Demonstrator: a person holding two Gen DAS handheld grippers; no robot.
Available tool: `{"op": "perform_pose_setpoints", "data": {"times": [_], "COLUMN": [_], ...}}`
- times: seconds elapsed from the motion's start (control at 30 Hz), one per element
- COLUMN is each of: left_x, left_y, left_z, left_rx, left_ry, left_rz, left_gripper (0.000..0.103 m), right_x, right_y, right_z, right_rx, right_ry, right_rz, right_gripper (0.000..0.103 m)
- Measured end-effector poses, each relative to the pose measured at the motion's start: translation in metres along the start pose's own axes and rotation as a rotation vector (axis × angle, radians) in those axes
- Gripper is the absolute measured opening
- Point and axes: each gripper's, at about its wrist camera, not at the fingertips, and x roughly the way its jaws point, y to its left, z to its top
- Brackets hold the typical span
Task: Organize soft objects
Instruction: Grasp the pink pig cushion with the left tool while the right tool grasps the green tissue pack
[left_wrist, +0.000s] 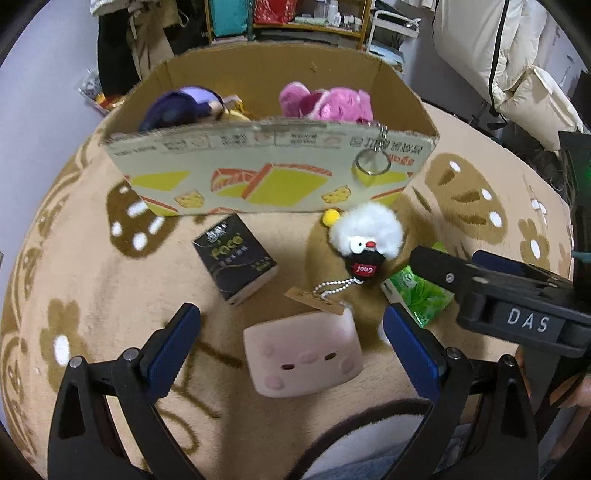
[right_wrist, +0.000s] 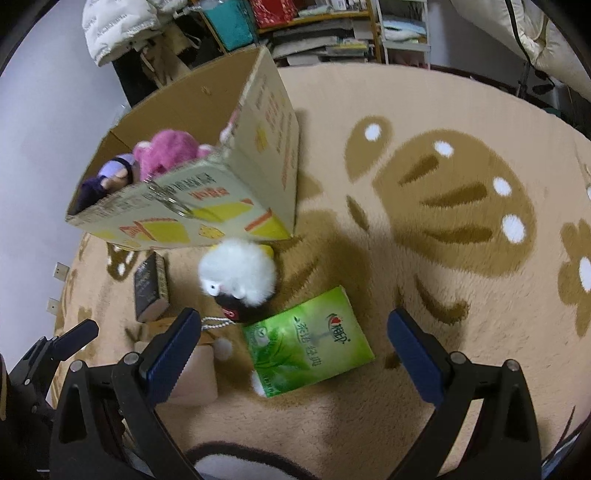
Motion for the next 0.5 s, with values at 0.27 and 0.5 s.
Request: {"op": "perform_pose_setpoints", "data": {"times": [0.27, 0.5], "left_x": [0.024, 0.042], "left_y": [-0.002, -0.001], "left_z": [-0.001, -0.005], "left_rx": [0.001, -0.020], "left_ry": [0.070, 0.128], "left_rz": [-0.037, -0.037], "left_gripper": [0.098, 0.098], "right_x": [0.018, 0.028], "right_y": [-0.004, -0.006], "right_z": [0.000, -0.002], "right_rx": [0.018, 0.025], "right_ry": [0.065, 0.106], "right_rz": [-0.011, -0.025], "right_gripper": [0.103, 0.103]}}
